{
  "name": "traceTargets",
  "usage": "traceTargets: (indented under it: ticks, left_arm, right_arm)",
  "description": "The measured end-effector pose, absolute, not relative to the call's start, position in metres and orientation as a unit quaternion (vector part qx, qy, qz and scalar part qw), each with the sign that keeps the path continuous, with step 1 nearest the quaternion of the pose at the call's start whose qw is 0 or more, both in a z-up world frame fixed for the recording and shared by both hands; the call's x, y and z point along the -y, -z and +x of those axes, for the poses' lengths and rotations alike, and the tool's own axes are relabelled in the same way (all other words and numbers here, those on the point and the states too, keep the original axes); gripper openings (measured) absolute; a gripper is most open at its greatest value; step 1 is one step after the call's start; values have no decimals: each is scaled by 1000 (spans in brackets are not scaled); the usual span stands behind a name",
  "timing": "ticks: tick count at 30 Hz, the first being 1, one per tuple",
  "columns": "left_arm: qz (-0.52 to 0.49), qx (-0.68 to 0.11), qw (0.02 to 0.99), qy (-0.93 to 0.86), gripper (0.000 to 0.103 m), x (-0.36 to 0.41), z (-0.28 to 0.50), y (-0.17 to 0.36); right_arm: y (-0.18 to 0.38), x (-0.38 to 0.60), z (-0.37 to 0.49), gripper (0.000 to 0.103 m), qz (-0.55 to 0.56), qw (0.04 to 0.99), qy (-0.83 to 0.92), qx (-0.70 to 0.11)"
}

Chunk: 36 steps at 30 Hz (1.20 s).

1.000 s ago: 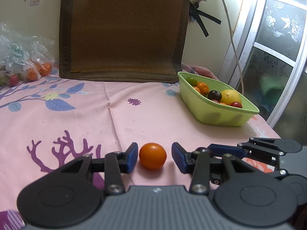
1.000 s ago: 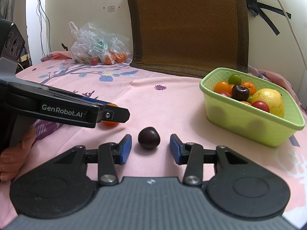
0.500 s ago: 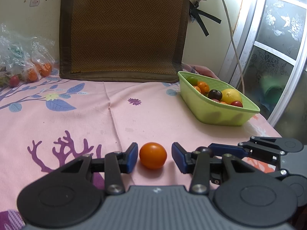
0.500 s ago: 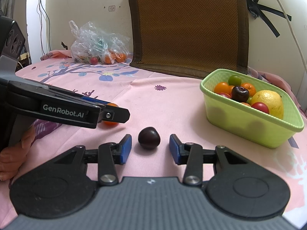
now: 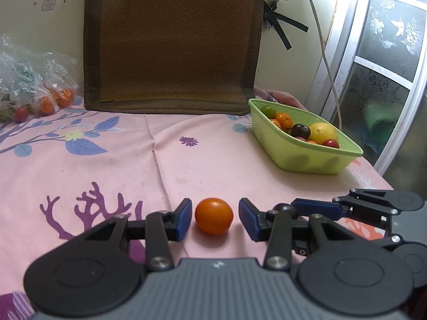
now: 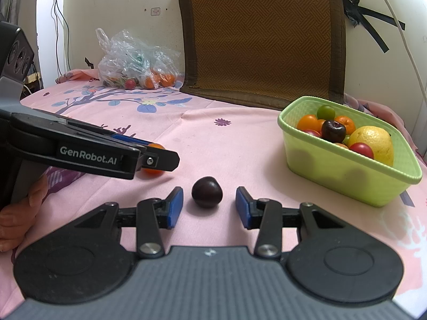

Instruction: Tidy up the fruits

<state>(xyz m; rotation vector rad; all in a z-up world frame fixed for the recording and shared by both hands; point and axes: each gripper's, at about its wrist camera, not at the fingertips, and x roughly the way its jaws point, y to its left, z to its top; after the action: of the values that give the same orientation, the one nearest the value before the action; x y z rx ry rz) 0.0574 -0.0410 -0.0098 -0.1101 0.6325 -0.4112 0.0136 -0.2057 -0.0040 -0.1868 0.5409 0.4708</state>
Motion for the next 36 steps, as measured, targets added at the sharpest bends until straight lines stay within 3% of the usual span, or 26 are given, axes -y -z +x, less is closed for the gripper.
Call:
traceTargets:
  ticks: [20, 24, 25, 27, 28, 36]
  left_arm:
    - [-41, -311, 931, 186, 43, 44, 52, 8]
    - [-29, -308, 932, 187, 39, 47, 51, 8]
    - [-26, -308, 932, 188, 32, 49, 50, 8]
    - [-18, -305, 934, 187, 31, 51, 49, 7]
    - [-14, -303, 934, 188, 31, 52, 47, 7]
    - [-24, -294, 928, 230, 30, 66, 58, -12]
  right_arm:
    - [4, 205, 13, 47, -91, 932, -230, -263]
    - [4, 204, 13, 45, -91, 933, -229, -263]
    - [4, 204, 13, 45, -92, 933, -229, -262]
    - [4, 203, 12, 28, -95, 933, -230, -259]
    - [4, 203, 11, 26, -97, 934, -230, -257]
    - [-7, 227, 9, 26, -51, 956, -191, -215]
